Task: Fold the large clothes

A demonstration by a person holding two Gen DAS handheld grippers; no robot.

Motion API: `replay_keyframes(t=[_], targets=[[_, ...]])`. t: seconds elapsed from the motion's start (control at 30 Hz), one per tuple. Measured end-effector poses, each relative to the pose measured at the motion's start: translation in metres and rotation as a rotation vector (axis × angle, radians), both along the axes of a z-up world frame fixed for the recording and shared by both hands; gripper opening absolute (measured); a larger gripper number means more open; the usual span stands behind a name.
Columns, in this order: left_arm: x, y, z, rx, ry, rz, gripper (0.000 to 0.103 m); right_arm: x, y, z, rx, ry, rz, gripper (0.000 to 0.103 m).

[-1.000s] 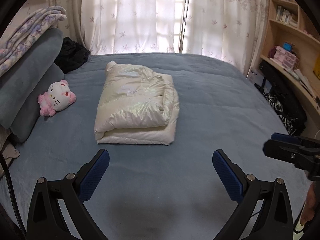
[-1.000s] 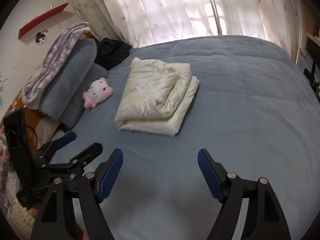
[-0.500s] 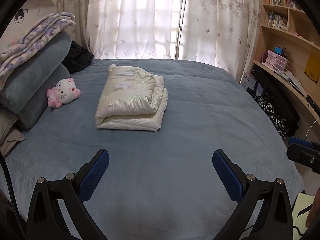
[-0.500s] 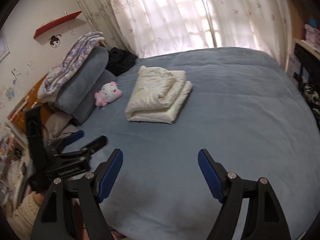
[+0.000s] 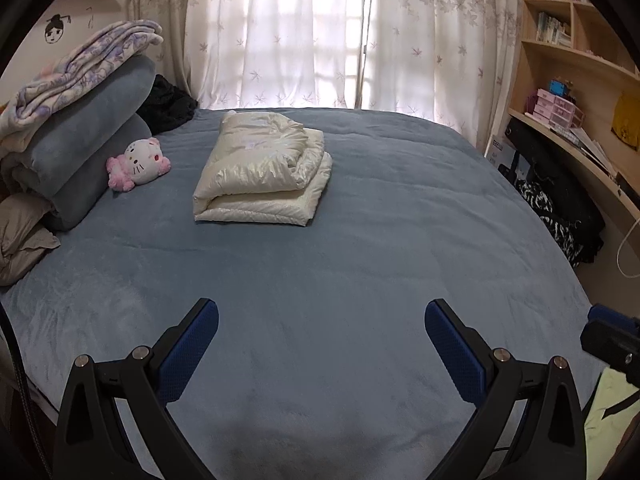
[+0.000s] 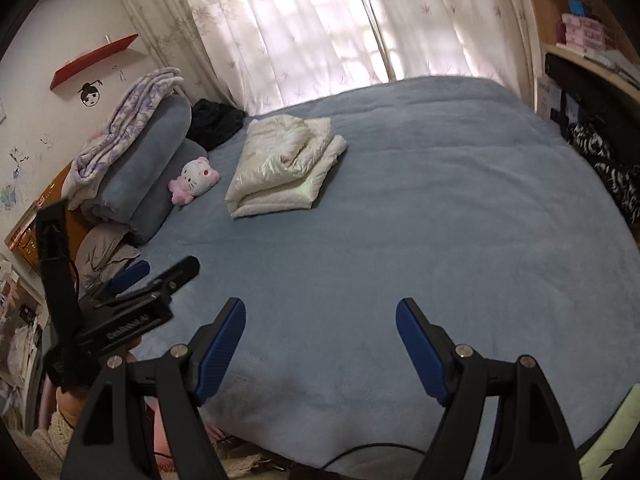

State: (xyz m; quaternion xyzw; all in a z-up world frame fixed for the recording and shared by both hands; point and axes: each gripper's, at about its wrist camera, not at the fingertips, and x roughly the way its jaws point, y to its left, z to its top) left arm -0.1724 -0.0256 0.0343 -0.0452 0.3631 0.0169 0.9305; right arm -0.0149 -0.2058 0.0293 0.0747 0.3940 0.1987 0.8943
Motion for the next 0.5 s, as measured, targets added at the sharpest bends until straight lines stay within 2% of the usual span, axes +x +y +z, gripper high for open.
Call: replay_keyframes(t=[0.1, 0.37, 0.5], targets=[[-0.011, -0.012, 0.002, 0.007, -0.015, -0.015, 0.102, -0.007, -0.004, -0.003, 0.004, 0.0, -0.018, 0.078], [-0.031, -0.032, -0.001, 0.029, -0.008, -0.036, 0.102, -0.017, 0.006, -0.038, -0.034, 0.075, -0.019, 0.078], [-0.033, -0.038, -0.003, 0.034, 0.004, -0.04, 0.102, -0.021, 0.007, -0.039, -0.047, 0.058, -0.026, 0.078]])
